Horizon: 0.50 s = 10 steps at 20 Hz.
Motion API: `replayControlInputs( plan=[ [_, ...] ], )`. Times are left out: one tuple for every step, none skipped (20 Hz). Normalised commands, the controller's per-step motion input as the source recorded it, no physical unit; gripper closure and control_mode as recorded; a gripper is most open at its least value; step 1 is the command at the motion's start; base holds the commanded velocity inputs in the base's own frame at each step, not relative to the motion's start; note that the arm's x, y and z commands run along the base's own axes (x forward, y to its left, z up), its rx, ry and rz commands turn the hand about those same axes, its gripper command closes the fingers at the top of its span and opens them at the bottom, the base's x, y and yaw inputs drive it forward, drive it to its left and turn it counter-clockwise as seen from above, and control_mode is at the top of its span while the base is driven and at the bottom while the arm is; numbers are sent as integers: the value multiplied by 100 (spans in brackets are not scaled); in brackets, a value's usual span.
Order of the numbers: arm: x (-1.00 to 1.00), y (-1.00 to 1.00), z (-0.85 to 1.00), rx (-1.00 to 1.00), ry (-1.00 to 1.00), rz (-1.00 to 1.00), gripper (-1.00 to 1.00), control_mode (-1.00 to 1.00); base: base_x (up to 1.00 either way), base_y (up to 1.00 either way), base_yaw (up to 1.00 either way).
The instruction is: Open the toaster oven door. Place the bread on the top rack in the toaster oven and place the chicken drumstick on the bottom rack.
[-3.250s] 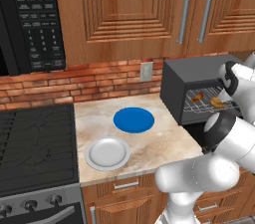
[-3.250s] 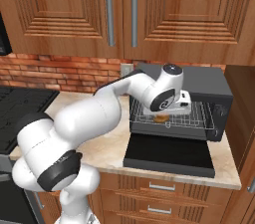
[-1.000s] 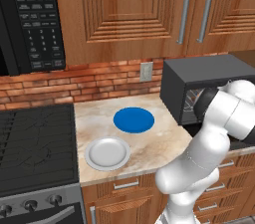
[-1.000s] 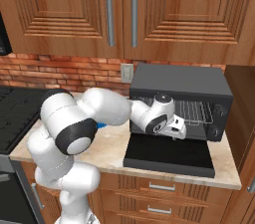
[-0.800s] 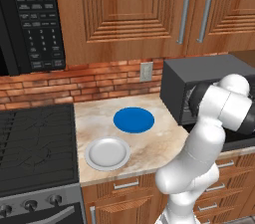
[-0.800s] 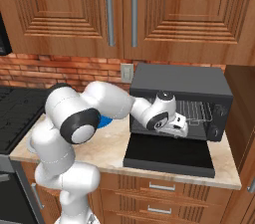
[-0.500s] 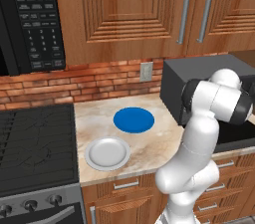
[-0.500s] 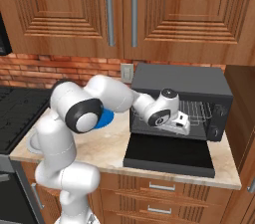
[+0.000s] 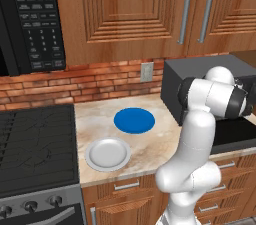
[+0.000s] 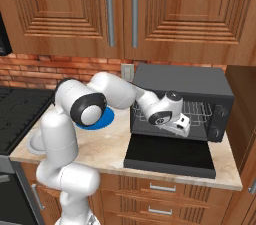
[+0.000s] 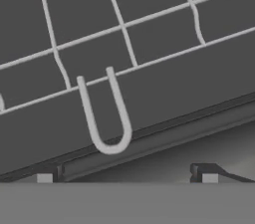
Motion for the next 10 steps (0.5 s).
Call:
replayControlInputs(
  plan=[
    [43, 0, 0, 7, 2, -9, -100, -100, 0, 0, 0],
    [41, 0, 0, 7, 3, -8, -100, -100, 0, 0, 0],
    [39, 0, 0, 5, 3, -7, -100, -100, 0, 0, 0],
    [34, 0, -1, 5, 4, -7, -100, -100, 0, 0, 0],
    [33, 0, -1, 4, 4, -7, -100, -100, 0, 0, 0],
    [34, 0, -1, 3, 4, -7, -100, -100, 0, 0, 0],
    [41, 0, 0, 2, 5, -8, -100, -100, 0, 0, 0],
    [40, 0, 0, 1, 7, -8, -100, -100, 0, 0, 0],
    [31, 0, 0, 1, 8, -6, -100, -100, 0, 0, 0],
    [18, 0, 0, 2, 9, -5, -100, -100, 0, 0, 0]
  ],
)
